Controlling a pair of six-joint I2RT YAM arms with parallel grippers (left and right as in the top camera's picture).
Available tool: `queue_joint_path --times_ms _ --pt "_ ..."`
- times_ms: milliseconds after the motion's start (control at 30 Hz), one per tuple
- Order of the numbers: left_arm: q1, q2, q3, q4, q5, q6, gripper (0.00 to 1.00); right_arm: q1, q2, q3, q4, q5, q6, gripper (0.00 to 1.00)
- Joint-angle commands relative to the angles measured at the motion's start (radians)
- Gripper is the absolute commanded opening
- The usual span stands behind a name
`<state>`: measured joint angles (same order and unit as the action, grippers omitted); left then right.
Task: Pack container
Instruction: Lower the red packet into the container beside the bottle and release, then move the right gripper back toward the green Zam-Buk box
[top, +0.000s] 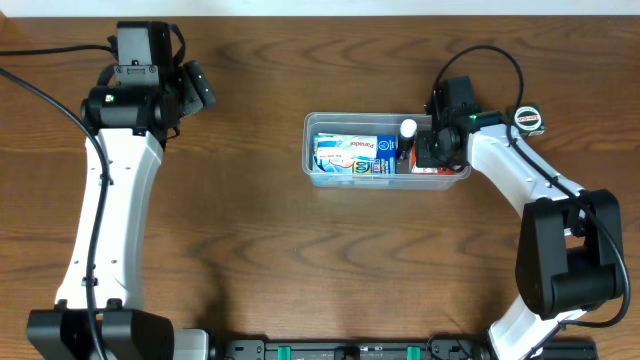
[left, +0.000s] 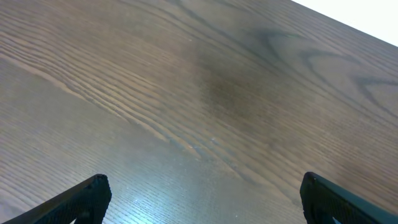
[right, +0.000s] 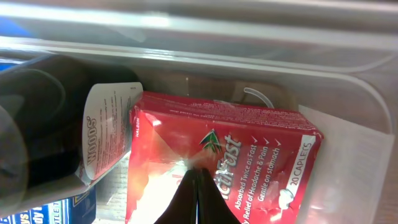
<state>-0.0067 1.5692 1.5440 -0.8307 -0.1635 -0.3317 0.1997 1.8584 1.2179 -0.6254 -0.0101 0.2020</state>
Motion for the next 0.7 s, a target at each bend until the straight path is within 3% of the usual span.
queue_joint_path --times_ms 0,333,467,667 --pt "0.002 0.003 -0.010 -0.003 -0.001 0.013 0.98 0.010 -0.029 0.039 -0.017 0.005 -0.001 0.01" --pt "0.002 0.003 -0.010 -0.003 -0.001 0.013 0.98 -0.043 -0.341 0.136 -0.055 0.095 -0.046 0.06" --pt "0.002 0.003 -0.010 -0.003 -0.001 0.013 0.98 -0.127 -0.427 0.137 -0.034 0.216 -0.047 0.04" --pt "0.002 0.003 -0.010 -0.003 -0.001 0.013 0.98 -0.306 -0.433 0.135 -0.028 0.222 -0.069 0.06"
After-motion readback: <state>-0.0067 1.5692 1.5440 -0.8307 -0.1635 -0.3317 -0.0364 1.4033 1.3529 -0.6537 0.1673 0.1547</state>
